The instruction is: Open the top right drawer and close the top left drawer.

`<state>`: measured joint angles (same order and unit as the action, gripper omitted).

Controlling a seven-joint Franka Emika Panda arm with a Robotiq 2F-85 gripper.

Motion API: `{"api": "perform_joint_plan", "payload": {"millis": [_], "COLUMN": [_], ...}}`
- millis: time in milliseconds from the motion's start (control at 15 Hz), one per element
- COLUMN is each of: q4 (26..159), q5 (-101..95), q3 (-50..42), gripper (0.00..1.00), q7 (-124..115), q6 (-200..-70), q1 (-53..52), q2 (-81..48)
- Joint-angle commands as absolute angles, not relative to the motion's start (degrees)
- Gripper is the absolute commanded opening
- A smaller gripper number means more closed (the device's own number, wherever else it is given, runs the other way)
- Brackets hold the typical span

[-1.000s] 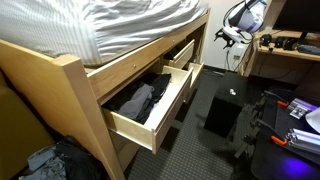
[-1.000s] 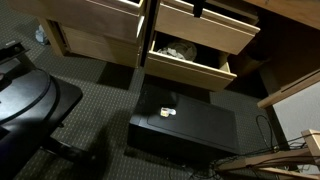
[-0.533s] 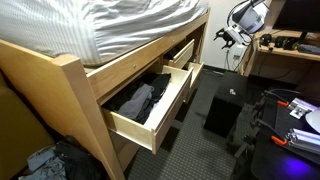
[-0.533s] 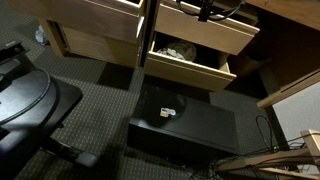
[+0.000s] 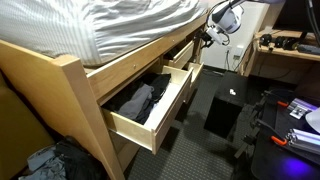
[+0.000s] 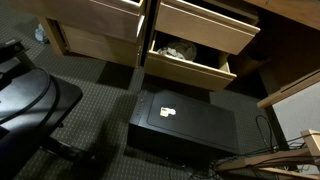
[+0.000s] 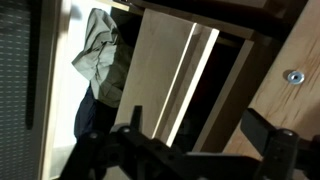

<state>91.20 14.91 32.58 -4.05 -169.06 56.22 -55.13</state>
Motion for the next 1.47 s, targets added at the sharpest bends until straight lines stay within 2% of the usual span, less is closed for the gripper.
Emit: {"api": "perform_joint_plan", "payload": {"millis": [0, 67, 133, 267, 600, 733, 867, 933, 1400], "q4": [76.55, 73.19, 80.64, 75.95, 74.31, 68.38, 62.95, 70.40, 62.26], "q5": [15.90, 16.33, 19.64, 19.68, 19.59, 20.20, 23.72, 20.81, 20.83], "q3": [24.13, 20.83, 23.57, 19.55, 18.72, 15.40, 16.80, 17.14, 15.83], "gripper": [1.00, 1.00, 1.00, 1.00, 1.00, 1.00, 1.00, 1.00, 1.00], "q7": [-4.33, -5.52, -2.35, -3.94, -4.02, -7.18, -5.59, -6.52, -8.05], "q6": [-161.66, -159.78, -163.11, -161.47, -160.98, -153.05, -145.87, -150.69, -146.35], "q1": [42.76, 39.42, 42.87, 37.75, 37.80, 34.72, 34.70, 36.02, 33.86], "q2": [-59.36, -60.12, -56.65, -58.07, -59.07, -63.55, -68.41, -62.92, -69.61]}}
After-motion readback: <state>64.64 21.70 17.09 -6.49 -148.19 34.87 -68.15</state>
